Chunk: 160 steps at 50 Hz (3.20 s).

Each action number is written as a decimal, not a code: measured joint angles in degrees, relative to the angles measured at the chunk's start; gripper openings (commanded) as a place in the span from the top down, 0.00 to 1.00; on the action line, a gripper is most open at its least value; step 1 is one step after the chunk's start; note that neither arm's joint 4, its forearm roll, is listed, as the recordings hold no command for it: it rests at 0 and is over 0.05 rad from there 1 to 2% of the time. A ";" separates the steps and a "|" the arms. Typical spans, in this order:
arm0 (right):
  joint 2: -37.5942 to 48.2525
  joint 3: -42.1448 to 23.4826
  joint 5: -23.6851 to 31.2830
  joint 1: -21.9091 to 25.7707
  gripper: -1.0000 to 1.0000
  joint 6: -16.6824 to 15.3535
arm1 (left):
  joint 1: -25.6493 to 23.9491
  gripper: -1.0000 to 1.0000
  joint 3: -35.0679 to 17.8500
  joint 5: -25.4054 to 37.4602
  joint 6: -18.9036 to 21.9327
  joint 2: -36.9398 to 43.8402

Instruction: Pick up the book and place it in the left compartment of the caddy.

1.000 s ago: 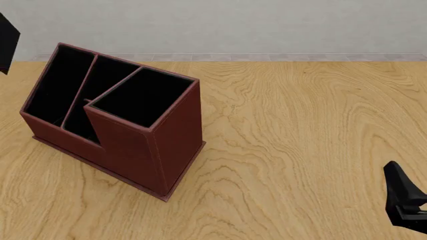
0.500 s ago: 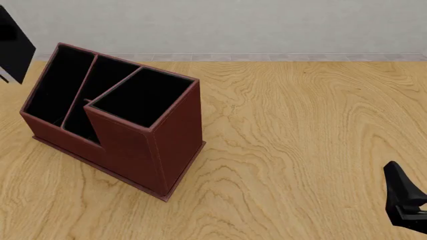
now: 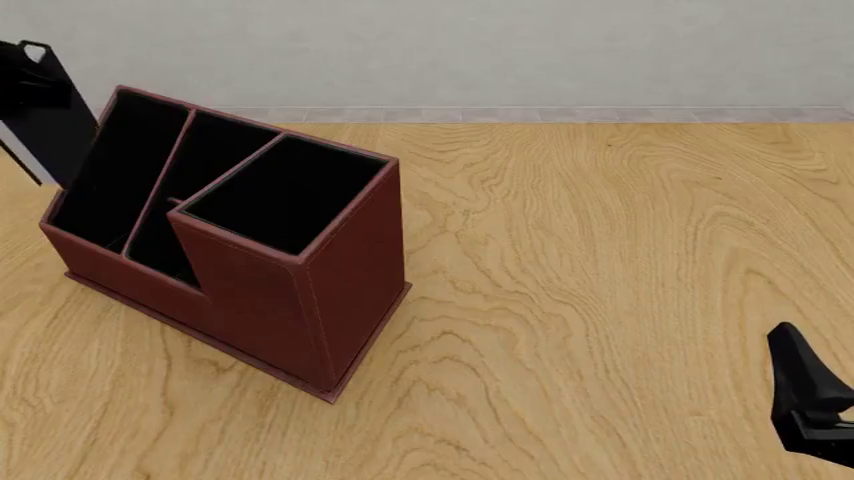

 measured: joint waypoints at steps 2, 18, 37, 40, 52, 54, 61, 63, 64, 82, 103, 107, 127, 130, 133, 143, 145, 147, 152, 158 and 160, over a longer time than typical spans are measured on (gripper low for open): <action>0.00 0.00 0.00 -0.01 0.00 0.01 | -0.15 1.00 -0.13 0.02 -0.05 0.29; -0.11 0.00 0.08 -0.06 0.00 0.09 | -0.99 1.00 -0.01 -1.46 -0.38 3.02; -0.26 0.00 0.20 -0.15 0.00 0.11 | -0.27 1.00 1.61 -4.23 0.19 4.95; -0.30 0.00 0.23 -0.15 0.00 0.07 | -0.15 1.00 1.90 -4.59 0.27 5.05; -0.62 0.00 0.52 -0.17 0.00 -0.08 | 0.33 1.00 2.43 -5.51 0.46 5.42; -0.65 0.00 0.56 -0.17 0.00 -0.10 | 0.44 1.00 2.49 -5.66 0.50 5.48; -0.72 0.00 0.62 -0.17 0.00 -0.15 | 0.92 1.00 2.81 -6.31 0.70 5.70; -0.71 0.00 0.61 -0.17 0.00 -0.16 | 1.09 1.00 2.89 -6.53 0.79 5.78; -0.71 0.00 0.61 -0.18 0.00 -0.16 | 1.16 1.00 2.92 -6.63 0.80 5.82; -0.69 0.00 0.57 -0.19 0.00 -0.19 | 2.18 1.00 3.52 -8.84 0.57 6.87; -0.82 0.00 0.64 -0.30 0.00 -0.18 | 2.50 1.00 3.99 -11.78 0.35 9.12; -0.85 0.00 0.64 -0.31 0.00 -0.22 | 2.51 1.00 3.96 -12.37 0.42 9.68; -0.99 0.00 0.76 -0.30 0.00 -0.19 | 2.81 1.00 3.67 -14.93 0.97 12.25; -0.98 0.00 0.74 -0.31 0.00 -0.18 | 2.82 1.00 3.72 -15.30 0.99 12.56; -0.99 0.00 0.74 -0.33 0.00 -0.16 | 2.75 1.00 3.83 -15.69 0.89 12.85; -1.19 -0.01 0.92 -0.39 0.00 -0.13 | 2.47 1.00 4.65 -17.20 0.76 13.69; -1.25 -0.01 0.97 -0.40 0.00 -0.13 | 2.45 1.00 4.82 -17.49 0.76 13.83; -1.27 -0.01 0.99 -0.41 0.00 -0.14 | 2.46 1.00 5.02 -17.79 0.78 13.97; -1.34 -0.01 1.05 -0.42 0.00 -0.19 | 2.52 1.00 5.60 -18.57 0.86 14.27; -1.33 -0.01 1.05 -0.41 0.00 -0.28 | 2.81 1.00 6.17 -19.44 1.06 14.69; -1.36 -0.01 1.09 -0.41 0.00 -0.31 | 2.93 1.00 6.31 -19.67 1.13 14.82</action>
